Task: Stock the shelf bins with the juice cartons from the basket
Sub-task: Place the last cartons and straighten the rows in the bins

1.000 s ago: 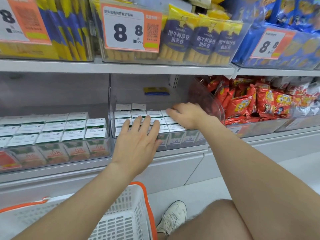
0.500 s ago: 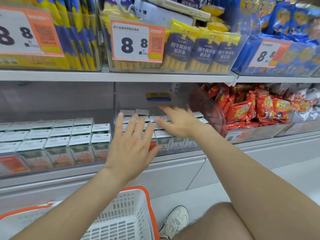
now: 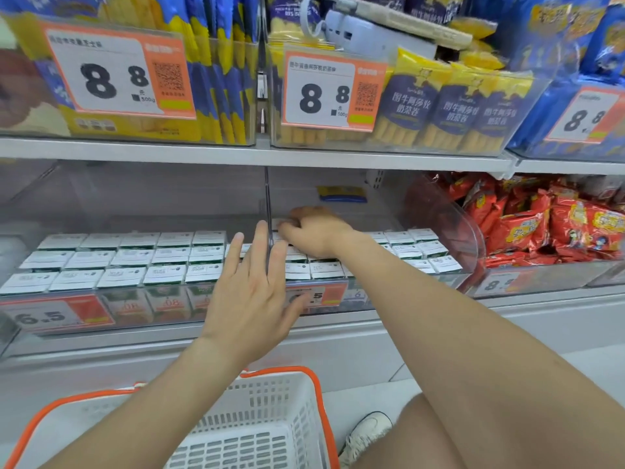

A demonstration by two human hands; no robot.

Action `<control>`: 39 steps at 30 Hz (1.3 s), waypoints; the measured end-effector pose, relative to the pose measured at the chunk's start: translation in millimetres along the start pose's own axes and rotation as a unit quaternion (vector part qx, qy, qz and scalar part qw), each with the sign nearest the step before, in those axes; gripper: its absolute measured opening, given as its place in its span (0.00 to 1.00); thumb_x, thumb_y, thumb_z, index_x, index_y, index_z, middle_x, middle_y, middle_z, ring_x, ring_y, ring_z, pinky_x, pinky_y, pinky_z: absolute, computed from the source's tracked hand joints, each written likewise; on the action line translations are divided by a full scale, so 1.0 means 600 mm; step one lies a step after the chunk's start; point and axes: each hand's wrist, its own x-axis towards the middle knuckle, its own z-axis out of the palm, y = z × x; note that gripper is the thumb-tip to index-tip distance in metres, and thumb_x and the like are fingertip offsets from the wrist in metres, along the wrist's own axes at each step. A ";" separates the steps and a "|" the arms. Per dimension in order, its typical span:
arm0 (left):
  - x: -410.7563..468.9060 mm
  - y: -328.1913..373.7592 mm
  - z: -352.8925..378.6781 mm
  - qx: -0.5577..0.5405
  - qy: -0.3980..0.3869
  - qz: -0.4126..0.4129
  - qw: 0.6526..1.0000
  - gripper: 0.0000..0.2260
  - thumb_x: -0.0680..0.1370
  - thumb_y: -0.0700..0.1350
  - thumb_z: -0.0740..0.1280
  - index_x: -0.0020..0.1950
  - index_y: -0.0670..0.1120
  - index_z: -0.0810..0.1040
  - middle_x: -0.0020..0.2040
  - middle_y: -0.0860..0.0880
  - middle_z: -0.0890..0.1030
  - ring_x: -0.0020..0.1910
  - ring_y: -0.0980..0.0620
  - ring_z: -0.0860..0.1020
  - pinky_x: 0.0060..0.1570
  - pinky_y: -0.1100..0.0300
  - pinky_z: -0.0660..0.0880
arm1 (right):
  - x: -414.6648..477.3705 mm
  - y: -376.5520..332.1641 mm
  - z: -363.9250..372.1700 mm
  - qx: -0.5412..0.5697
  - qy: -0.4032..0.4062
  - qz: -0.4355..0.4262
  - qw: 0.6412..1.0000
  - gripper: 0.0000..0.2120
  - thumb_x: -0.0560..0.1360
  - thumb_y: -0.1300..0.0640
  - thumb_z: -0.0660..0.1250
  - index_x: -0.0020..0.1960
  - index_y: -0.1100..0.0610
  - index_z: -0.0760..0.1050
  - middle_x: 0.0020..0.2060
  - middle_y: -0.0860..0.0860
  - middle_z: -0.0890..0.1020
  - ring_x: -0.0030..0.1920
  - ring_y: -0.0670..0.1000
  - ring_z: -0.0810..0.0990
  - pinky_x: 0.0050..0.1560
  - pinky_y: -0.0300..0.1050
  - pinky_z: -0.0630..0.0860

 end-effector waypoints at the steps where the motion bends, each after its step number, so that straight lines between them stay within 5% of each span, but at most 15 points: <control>1: 0.000 0.000 0.001 0.005 0.001 0.003 1.000 0.41 0.84 0.69 0.49 0.79 0.35 0.63 0.81 0.30 0.61 0.83 0.35 0.59 0.80 0.36 0.52 | -0.002 -0.001 0.000 0.001 0.004 -0.006 1.000 0.14 0.80 0.43 0.58 0.44 0.52 0.70 0.47 0.53 0.79 0.49 0.59 0.77 0.41 0.49 0.69; 3: 0.000 0.001 0.001 0.012 0.014 0.009 1.000 0.40 0.84 0.68 0.55 0.78 0.33 0.65 0.79 0.30 0.63 0.81 0.34 0.62 0.79 0.34 0.55 | -0.006 0.008 0.004 -0.005 0.006 -0.022 1.000 0.13 0.79 0.41 0.59 0.49 0.50 0.72 0.48 0.52 0.79 0.52 0.59 0.77 0.43 0.49 0.71; 7: 0.000 0.002 0.001 -0.003 0.034 0.002 0.999 0.41 0.83 0.69 0.56 0.80 0.34 0.63 0.80 0.30 0.62 0.78 0.34 0.67 0.79 0.33 0.56 | -0.020 0.014 0.007 -0.024 -0.002 -0.038 0.999 0.31 0.77 0.33 0.53 0.76 0.45 0.65 0.64 0.58 0.80 0.62 0.63 0.78 0.59 0.56 0.78; 11: -0.006 -0.011 -0.002 -0.045 0.043 0.015 0.998 0.44 0.83 0.71 0.50 0.85 0.37 0.48 0.82 0.32 0.59 0.83 0.36 0.59 0.81 0.39 0.53 | -0.042 -0.001 0.009 -0.066 0.029 -0.031 0.997 0.31 0.83 0.35 0.50 0.83 0.46 0.56 0.75 0.60 0.71 0.72 0.66 0.70 0.73 0.62 0.65; 13: -0.016 -0.026 -0.009 -0.068 0.044 0.006 0.997 0.45 0.82 0.72 0.51 0.86 0.39 0.47 0.82 0.35 0.61 0.82 0.36 0.59 0.81 0.39 0.55 | -0.066 -0.014 0.003 -0.083 0.112 -0.037 0.990 0.26 0.84 0.43 0.55 0.79 0.52 0.63 0.70 0.59 0.74 0.69 0.66 0.72 0.69 0.60 0.67; 17: -0.050 -0.086 -0.017 -0.069 0.025 -0.025 0.997 0.39 0.82 0.69 0.53 0.82 0.40 0.62 0.77 0.36 0.69 0.75 0.34 0.68 0.76 0.38 0.62 | -0.131 -0.076 -0.006 -0.113 0.237 -0.092 0.960 0.13 0.78 0.55 0.63 0.60 0.59 0.73 0.54 0.59 0.78 0.54 0.63 0.76 0.51 0.57 0.73; 22: -0.082 -0.181 -0.018 -0.049 0.014 -0.022 0.998 0.33 0.82 0.65 0.55 0.75 0.40 0.71 0.72 0.37 0.73 0.72 0.35 0.71 0.74 0.38 0.65 | -0.158 -0.173 0.029 -0.163 0.287 -0.150 0.932 0.10 0.69 0.57 0.71 0.47 0.59 0.75 0.42 0.57 0.75 0.43 0.60 0.74 0.41 0.51 0.63; 29: -0.125 -0.270 -0.006 -0.026 -0.040 -0.015 0.999 0.35 0.82 0.68 0.52 0.80 0.46 0.67 0.80 0.40 0.67 0.80 0.38 0.65 0.76 0.37 0.62 | -0.091 -0.258 0.096 -0.177 0.170 -0.130 0.961 0.18 0.82 0.49 0.61 0.64 0.61 0.72 0.57 0.59 0.79 0.57 0.63 0.76 0.57 0.56 0.73; 33: -0.124 -0.268 0.001 -0.007 -0.041 -0.053 0.998 0.37 0.80 0.68 0.51 0.82 0.46 0.64 0.81 0.41 0.66 0.79 0.37 0.66 0.76 0.33 0.60 | -0.057 -0.263 0.105 -0.101 0.100 -0.058 0.988 0.35 0.79 0.33 0.54 0.79 0.51 0.61 0.67 0.60 0.77 0.65 0.68 0.74 0.67 0.64 0.67; 36: -0.114 -0.264 0.006 0.001 -0.045 -0.062 0.997 0.37 0.79 0.67 0.55 0.82 0.46 0.64 0.80 0.41 0.68 0.77 0.37 0.68 0.74 0.32 0.62 | -0.045 -0.258 0.095 -0.058 0.008 -0.032 0.998 0.41 0.75 0.23 0.51 0.81 0.43 0.57 0.75 0.56 0.71 0.71 0.68 0.72 0.70 0.72 0.63; 39: -0.115 -0.261 0.009 0.012 -0.052 -0.069 0.996 0.35 0.81 0.65 0.60 0.82 0.46 0.64 0.78 0.40 0.70 0.75 0.37 0.71 0.71 0.31 0.63 | -0.046 -0.260 0.089 -0.040 -0.018 -0.045 0.998 0.42 0.75 0.23 0.54 0.80 0.46 0.59 0.74 0.54 0.70 0.70 0.65 0.74 0.69 0.71 0.67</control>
